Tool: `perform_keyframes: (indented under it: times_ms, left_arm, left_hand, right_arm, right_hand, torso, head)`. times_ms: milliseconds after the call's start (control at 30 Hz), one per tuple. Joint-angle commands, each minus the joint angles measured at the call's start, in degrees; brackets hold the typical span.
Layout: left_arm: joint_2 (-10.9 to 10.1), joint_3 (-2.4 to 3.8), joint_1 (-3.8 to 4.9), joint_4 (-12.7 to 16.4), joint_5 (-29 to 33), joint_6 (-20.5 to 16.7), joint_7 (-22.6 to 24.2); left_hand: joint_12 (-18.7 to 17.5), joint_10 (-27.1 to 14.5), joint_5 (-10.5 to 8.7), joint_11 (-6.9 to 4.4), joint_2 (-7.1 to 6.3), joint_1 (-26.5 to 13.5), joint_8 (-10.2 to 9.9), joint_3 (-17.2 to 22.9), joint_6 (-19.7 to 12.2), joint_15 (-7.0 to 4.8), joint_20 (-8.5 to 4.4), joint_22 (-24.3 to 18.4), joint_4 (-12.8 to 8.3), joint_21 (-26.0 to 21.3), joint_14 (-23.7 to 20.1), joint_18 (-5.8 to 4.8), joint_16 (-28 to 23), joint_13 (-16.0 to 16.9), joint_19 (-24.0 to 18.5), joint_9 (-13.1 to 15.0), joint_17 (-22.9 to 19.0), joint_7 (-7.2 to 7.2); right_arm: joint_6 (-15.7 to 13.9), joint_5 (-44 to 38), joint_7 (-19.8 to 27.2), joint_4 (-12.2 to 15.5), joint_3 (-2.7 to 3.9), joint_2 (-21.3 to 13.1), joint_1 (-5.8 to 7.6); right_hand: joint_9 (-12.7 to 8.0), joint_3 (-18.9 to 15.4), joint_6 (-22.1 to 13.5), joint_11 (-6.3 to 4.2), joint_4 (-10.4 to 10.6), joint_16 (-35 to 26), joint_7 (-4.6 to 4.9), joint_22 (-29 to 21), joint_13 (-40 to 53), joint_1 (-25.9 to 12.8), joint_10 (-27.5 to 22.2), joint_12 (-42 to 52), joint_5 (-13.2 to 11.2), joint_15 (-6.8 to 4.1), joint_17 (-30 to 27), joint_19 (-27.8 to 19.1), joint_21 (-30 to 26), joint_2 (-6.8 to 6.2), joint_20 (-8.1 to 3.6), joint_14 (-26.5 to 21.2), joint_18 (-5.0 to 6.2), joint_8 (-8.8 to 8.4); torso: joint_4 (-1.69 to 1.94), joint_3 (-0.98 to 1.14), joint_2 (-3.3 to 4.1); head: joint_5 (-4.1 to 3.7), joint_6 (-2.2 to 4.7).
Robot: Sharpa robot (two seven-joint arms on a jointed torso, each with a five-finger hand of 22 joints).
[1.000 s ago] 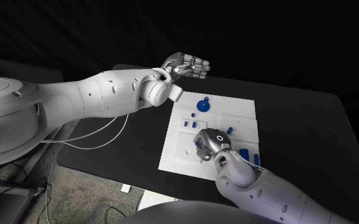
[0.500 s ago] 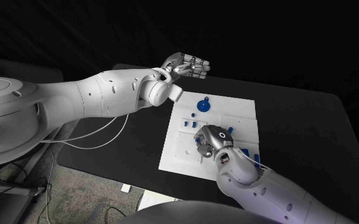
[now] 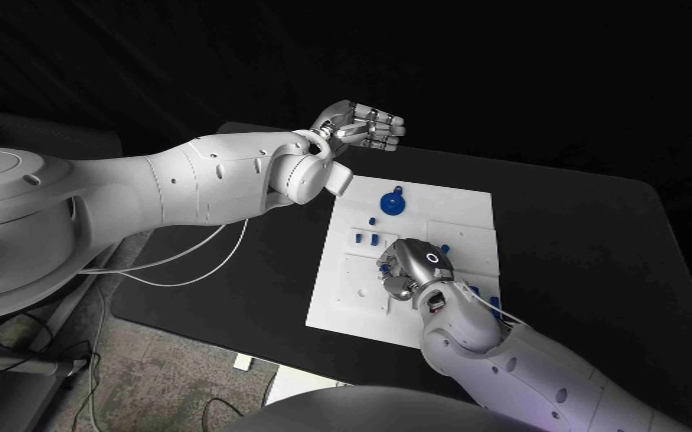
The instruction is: Assemble the parts on the task board
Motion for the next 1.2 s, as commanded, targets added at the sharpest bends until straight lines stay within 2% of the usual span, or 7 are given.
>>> perform_keyframes:
  times_ms: [33,400,1200]
  left_arm:
    - [0.1,0.04,0.07,0.2,-0.1,0.8,0.3]
    - [0.1,0.04,0.07,0.2,-0.1,0.8,0.2]
    - [0.2,0.04,0.07,0.2,-0.2,1.1,0.0]
  left_hand:
    - [0.1,-0.4,-0.31,-0.10,-0.05,0.6,0.0,-0.3,0.2,0.06,0.25,-0.1,0.1,0.2,-0.5,0.38,-0.3,-0.1,0.1,0.0,-0.1,0.03]
    - [0.1,-0.4,-0.31,-0.10,-0.05,0.6,0.0,-0.3,0.2,0.06,0.25,-0.1,0.1,0.2,-0.5,0.38,-0.3,-0.1,0.1,0.0,-0.1,0.03]
    - [0.1,-0.6,-0.36,-0.11,-0.04,0.7,0.0,-0.6,0.1,0.10,0.30,-0.1,0.1,0.3,-0.6,0.45,-0.3,-0.1,0.1,0.0,-0.1,-0.01]
  right_arm:
    - [2.9,0.4,-0.2,-0.2,0.02,-0.1,-0.02]
    - [5.0,0.2,-0.5,-1.0,-0.08,0.5,0.00]
    - [5.2,0.1,-0.4,-1.6,-0.58,1.1,0.01]
  right_hand:
    - [0.1,-0.2,0.2,-0.05,-0.2,-0.2,0.06,1.0,0.0,-0.1,0.0,0.2,0.1,0.08,0.1,2.2,-0.2,0.29,0.08,-0.2,0.60,0.20]
    - [0.1,-0.3,0.1,-0.03,-0.2,-0.2,0.08,1.0,0.0,0.0,-0.1,0.2,0.1,0.10,0.1,2.1,-0.4,0.39,0.09,-0.2,0.58,0.21]
    - [0.1,-0.5,0.1,-0.03,-0.4,-0.3,0.09,1.1,0.0,-0.1,-0.1,0.2,0.1,0.11,0.1,2.1,-0.6,0.54,0.10,-0.2,0.58,0.20]
  torso:
    - [-0.04,-0.03,0.00]
    - [0.01,-0.01,0.01]
    - [-0.02,-0.03,0.00]
  head:
    - [0.06,-0.14]
    - [0.13,-0.30]
    - [0.10,-0.46]
